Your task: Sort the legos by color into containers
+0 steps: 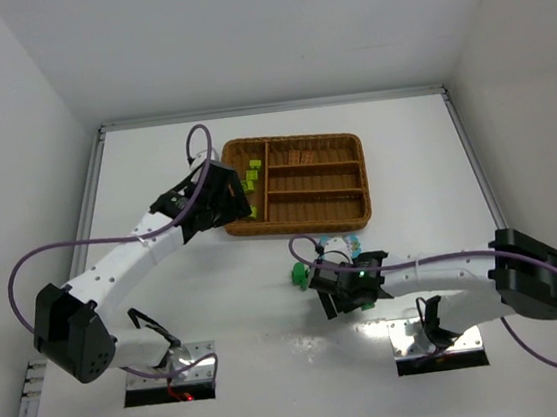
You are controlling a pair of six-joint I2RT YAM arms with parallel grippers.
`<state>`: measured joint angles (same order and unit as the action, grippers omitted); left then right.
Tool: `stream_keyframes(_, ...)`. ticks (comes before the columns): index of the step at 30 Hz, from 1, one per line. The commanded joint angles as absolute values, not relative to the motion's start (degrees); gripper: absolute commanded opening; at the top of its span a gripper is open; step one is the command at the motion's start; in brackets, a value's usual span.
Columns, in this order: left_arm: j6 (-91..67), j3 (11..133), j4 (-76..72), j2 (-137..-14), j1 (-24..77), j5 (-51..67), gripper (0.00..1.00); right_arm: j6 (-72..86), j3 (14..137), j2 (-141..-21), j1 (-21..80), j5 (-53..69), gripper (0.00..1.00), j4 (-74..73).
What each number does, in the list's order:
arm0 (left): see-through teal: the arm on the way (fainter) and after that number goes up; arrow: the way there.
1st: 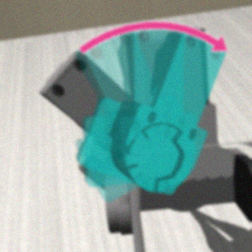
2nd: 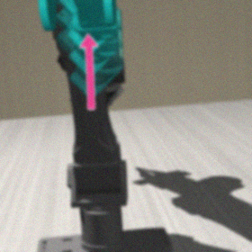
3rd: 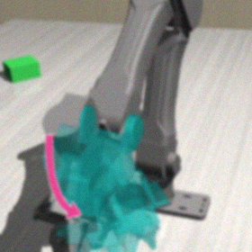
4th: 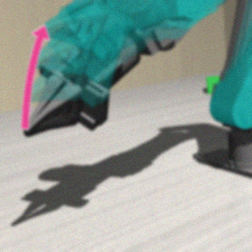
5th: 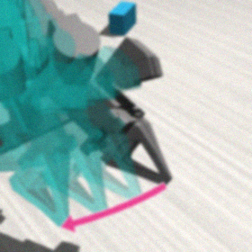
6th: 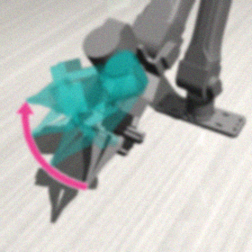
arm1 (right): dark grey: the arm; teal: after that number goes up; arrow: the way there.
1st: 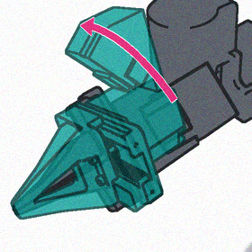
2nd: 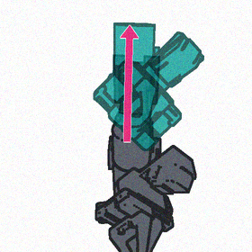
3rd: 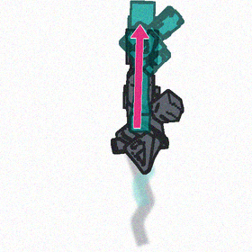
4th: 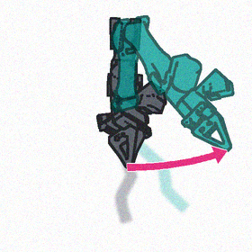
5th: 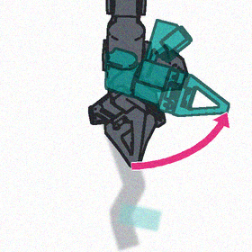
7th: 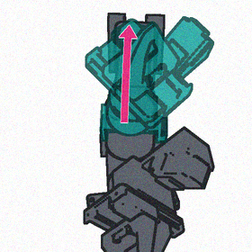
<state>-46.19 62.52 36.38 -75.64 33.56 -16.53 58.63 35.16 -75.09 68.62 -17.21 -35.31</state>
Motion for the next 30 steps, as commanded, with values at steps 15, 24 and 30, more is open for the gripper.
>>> stream_keyframes(15,-46.8,62.9,35.9,-75.8,34.4,-17.8,0.77,55.7,33.7,-78.1,65.9,-15.5,0.59,-30.1)
stream_keyframes(24,-46.2,62.9,35.9,-75.2,34.4,-18.3,0.77,55.7,39.4,-73.5,65.9,-17.7,0.42,-35.8)
stream_keyframes(30,-45.1,62.9,37.0,-75.1,32.5,-20.0,0.77,52.0,49.2,-71.1,64.9,-22.8,0.42,-41.0)
